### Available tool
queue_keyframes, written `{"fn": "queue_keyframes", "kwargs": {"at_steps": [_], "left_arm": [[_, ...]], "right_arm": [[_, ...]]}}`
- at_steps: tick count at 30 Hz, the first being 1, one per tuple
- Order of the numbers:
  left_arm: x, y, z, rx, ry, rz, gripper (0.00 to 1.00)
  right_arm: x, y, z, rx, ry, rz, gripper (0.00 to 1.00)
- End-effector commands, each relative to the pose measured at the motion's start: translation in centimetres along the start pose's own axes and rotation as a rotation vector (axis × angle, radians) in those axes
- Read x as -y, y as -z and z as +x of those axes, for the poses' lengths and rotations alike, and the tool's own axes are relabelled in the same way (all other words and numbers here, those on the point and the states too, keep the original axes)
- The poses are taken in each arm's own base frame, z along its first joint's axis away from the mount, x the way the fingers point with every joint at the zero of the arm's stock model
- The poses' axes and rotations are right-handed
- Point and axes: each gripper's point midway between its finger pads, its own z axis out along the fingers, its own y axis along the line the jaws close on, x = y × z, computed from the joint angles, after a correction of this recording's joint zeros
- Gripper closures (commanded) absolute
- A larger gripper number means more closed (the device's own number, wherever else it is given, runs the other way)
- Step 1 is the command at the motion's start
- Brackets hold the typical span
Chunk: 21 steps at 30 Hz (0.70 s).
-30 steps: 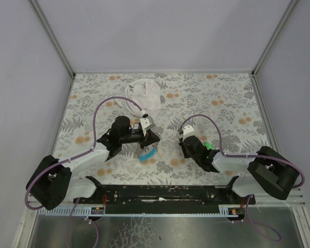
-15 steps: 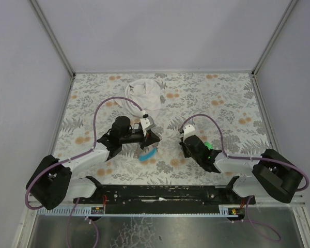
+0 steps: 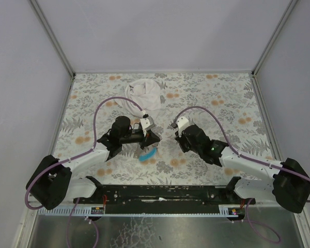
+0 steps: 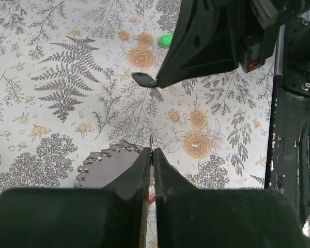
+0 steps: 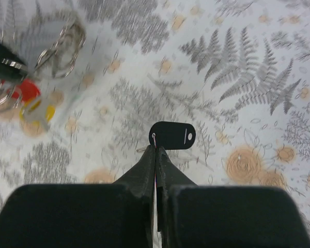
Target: Put the keys on the keyring
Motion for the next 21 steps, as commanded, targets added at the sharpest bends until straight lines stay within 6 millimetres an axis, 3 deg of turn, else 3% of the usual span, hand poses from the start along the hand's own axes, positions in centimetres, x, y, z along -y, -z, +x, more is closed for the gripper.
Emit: {"fn": "queue_keyframes", "kwargs": {"at_steps": [1,3,6,9,11,12,13,14,16,17,21], "left_arm": [[0.5,0.0,-1.8,0.057,-0.059,0.024,1.00],[0.4,0.0,-1.8,0.057,-0.058,0.023,1.00],[0.4,0.0,-1.9,0.059,-0.058,0.023,1.00],[0.5,0.1,-2.1,0.064,-0.060,0.023,1.00],[0.4,0.2,-2.0,0.064,-0.061,0.016,1.00],[0.4,0.3,-2.1,0.066,-0.061,0.013,1.00],[0.5,0.3,-2.2,0.072,-0.063,0.015,1.00],[0.6,0.3,-2.3,0.077,-0.066,0.017,1.00],[0.5,0.3,-2.3,0.075,-0.063,0.016,1.00],[0.6,0.3,-2.3,0.074,-0.063,0.019,1.00],[0.9,0.4,-2.4,0.083,-0.071,0.034,1.00]], "right_arm": [[-2.2,2.1,-0.6,-0.172,0.157,-0.159,1.00],[-2.3,3.1,0.3,-0.310,0.172,-0.177,1.00],[0.7,3.7,1.6,-0.474,0.181,0.003,1.00],[-1.1,4.2,2.6,-0.563,0.181,-0.110,1.00],[2.4,4.2,2.0,-0.544,0.167,0.127,1.00],[2.6,4.3,1.6,-0.525,0.187,0.126,1.00],[1.0,4.1,1.4,-0.505,0.187,0.016,1.00],[0.5,3.8,1.2,-0.485,0.161,0.001,1.00],[4.1,4.3,1.4,-0.532,0.187,0.228,1.00],[4.5,4.2,1.4,-0.551,0.229,0.230,1.00],[1.1,2.7,0.1,-0.392,0.239,0.007,1.00]]}}
